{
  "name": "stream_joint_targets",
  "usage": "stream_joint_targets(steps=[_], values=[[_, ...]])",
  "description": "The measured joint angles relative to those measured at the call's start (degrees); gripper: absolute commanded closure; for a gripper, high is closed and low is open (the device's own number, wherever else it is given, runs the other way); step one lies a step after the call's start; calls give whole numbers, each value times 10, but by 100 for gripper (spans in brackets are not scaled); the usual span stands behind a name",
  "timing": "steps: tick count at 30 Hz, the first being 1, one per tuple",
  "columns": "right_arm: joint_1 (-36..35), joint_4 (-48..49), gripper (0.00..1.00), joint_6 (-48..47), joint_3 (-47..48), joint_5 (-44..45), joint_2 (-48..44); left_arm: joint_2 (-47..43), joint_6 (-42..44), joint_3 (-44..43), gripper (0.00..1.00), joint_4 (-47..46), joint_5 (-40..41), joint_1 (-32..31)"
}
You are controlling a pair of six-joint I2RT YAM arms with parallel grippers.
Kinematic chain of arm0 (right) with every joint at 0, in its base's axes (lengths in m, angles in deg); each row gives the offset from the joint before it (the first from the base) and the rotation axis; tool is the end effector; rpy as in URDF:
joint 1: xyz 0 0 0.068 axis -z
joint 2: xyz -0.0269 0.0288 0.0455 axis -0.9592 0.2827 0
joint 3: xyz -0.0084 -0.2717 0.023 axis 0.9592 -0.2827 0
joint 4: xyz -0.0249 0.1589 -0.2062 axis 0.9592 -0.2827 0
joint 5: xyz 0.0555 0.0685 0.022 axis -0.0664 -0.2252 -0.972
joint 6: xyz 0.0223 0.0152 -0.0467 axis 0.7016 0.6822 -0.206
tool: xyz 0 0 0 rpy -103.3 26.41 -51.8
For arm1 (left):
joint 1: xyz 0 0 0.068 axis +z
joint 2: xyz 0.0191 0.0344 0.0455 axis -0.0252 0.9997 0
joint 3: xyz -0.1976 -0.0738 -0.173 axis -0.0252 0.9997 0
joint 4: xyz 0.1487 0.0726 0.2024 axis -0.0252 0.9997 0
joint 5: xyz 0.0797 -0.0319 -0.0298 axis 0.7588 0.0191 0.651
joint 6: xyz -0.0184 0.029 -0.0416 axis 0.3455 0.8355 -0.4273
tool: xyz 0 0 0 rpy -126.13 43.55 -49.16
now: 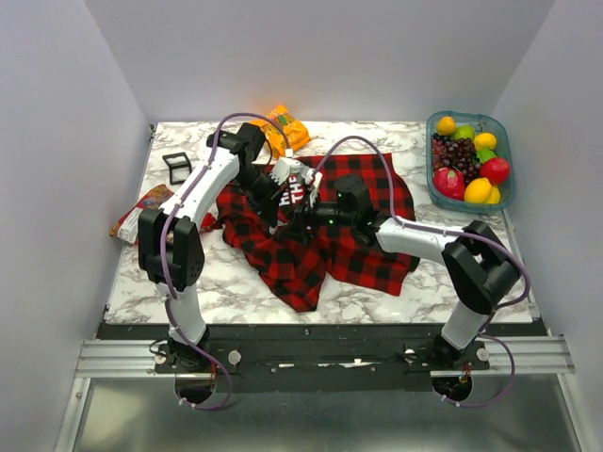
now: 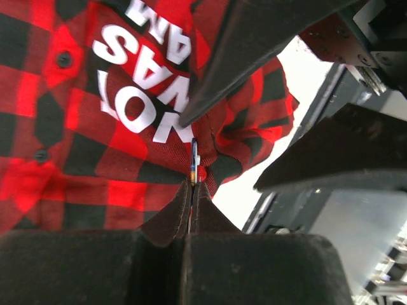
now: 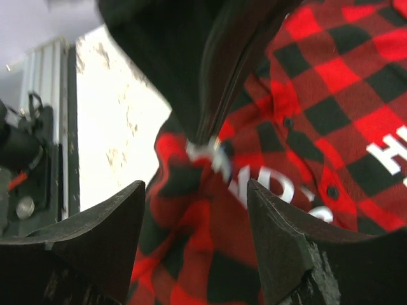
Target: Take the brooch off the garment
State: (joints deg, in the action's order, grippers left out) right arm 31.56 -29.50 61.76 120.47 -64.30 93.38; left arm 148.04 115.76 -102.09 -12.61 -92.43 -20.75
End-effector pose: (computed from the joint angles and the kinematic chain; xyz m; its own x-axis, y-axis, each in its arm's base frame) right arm 0.2689 0.2704 0.2290 -0.2942 -0.1619 -0.9419 -0.9365 0.2456 0.2503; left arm 0.3333 -0.1393 0.2967 -0.6228 0.6617 -0.4174 0.7757 0.4531 -0.4393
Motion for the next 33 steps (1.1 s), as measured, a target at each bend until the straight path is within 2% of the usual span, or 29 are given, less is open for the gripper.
stream_joint_targets(steps=[5, 10, 16, 22, 24, 28, 33], values=[[-1, 18, 32, 33, 30, 0, 17, 0, -7, 26, 100, 1, -16, 0], [-3, 21, 43, 41, 39, 0, 29, 0, -10, 30, 100, 3, -22, 0], [-2, 20, 39, 29, 40, -10, 29, 0, -11, 31, 100, 4, -28, 5], [-4, 8, 37, -9, 40, -60, 30, 0, -8, 31, 100, 4, -42, 14], [-4, -1, 40, -26, 40, -71, 30, 0, -6, 31, 100, 4, -46, 17], [-4, -17, 53, -54, 46, -77, 34, 0, -2, 31, 100, 7, -52, 20], [-3, -23, 59, -62, 56, -77, 42, 0, 4, 31, 100, 14, -54, 21]])
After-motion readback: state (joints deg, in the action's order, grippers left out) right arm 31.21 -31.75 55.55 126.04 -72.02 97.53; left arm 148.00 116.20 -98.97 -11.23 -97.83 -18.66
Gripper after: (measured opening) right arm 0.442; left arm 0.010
